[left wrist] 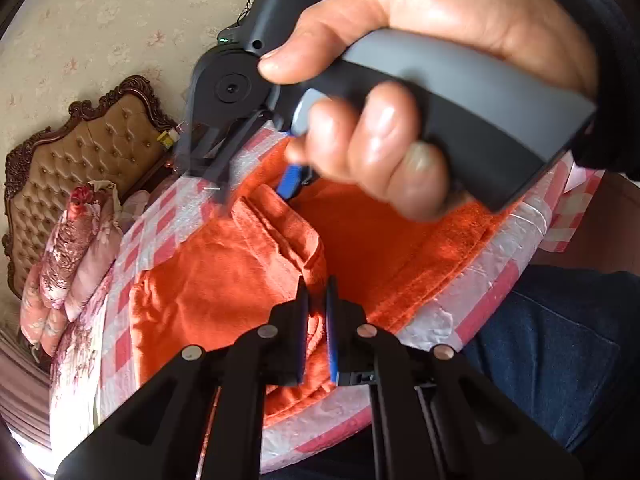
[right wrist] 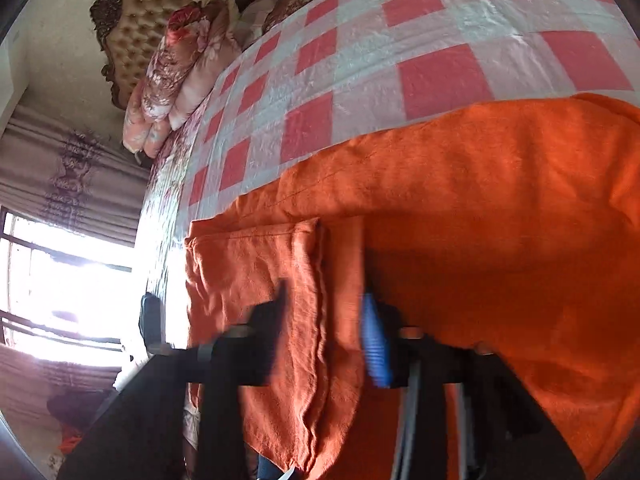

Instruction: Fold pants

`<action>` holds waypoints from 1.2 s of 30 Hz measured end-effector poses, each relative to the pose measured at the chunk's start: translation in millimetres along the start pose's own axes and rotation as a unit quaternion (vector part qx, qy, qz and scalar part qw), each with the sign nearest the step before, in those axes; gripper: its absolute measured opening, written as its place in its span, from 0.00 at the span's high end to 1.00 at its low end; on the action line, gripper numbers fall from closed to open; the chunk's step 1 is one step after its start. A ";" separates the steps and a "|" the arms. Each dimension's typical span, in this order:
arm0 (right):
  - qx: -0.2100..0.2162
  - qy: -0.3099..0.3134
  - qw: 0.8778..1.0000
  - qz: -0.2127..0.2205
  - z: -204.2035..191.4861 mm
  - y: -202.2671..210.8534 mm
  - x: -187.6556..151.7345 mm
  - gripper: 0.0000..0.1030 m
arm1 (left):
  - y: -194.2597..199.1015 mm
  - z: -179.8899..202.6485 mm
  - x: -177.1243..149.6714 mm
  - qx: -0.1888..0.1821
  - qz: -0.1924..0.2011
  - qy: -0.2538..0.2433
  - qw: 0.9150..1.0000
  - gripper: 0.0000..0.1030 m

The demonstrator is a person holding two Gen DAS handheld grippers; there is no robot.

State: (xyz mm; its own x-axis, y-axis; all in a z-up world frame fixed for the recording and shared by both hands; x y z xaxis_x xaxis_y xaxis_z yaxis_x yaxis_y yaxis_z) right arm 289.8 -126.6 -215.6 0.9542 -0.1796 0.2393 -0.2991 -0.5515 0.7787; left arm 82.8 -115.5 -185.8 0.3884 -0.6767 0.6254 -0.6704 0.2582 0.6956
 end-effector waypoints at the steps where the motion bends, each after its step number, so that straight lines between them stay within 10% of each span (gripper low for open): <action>1: -0.004 0.009 1.000 0.006 -6.3 1.3 -1.4 0.23 | 1.8 1.5 0.4 0.002 0.002 -0.001 1.000 0.93; 3: -0.020 0.031 0.999 0.010 -17.4 -3.5 0.5 0.23 | 4.3 -3.3 0.0 0.003 0.005 0.001 1.000 0.93; 5: -0.032 0.041 0.999 0.004 -22.3 -10.7 1.0 0.43 | 2.7 -5.9 0.9 0.004 0.005 -0.003 1.000 0.93; 6: -0.044 0.041 0.998 -0.005 -22.4 -16.3 1.9 0.76 | 1.7 -6.1 2.5 0.004 0.005 -0.006 1.000 0.93; 9: -0.059 0.059 0.996 0.017 -25.5 -5.7 5.7 0.89 | 6.1 -2.5 10.6 0.006 0.019 -0.011 1.000 0.93; 13: -0.089 0.062 0.993 0.055 -12.3 26.0 10.6 0.89 | 6.4 9.6 22.3 -0.013 0.029 -0.012 0.999 0.92; 17: -0.101 0.042 0.994 0.030 14.2 12.2 5.2 0.89 | 5.2 11.1 22.8 -0.078 0.035 0.036 0.996 0.51; 19: -0.099 0.036 0.994 0.030 19.5 9.9 3.5 0.88 | 18.2 -2.1 22.2 -0.096 0.047 0.069 0.992 0.49; 27: -0.138 0.057 0.988 0.041 21.5 19.8 -5.8 0.73 | 26.2 -206.0 -20.2 -0.038 0.047 0.273 0.960 0.49; 33: -0.173 0.090 0.978 0.067 14.6 50.5 -29.7 0.69 | -45.7 -246.6 -19.6 -0.107 -0.041 0.142 0.983 0.61; 36: -0.167 0.116 0.977 0.064 2.1 54.9 -48.2 0.49 | -69.6 -241.5 -19.2 -0.156 -0.087 0.059 0.982 0.62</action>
State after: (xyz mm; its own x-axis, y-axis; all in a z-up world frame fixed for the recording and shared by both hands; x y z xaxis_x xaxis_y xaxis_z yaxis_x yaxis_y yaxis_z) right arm 227.3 -150.0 -185.7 0.8966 -0.0187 0.4424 -0.4342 -0.2327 0.8702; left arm 274.7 46.1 -160.9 0.5630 -0.6499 0.5106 -0.3670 0.3569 0.8590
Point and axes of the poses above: each gripper's, at about its wrist camera, not at the fingertips, and y roughly against the way its jaws point, z to its right, x to its top, the point moved 5 cm from there along -y, roughly the way its jaws point, and after that the axes turned 7 degrees about -x, right-handed, at the moved point
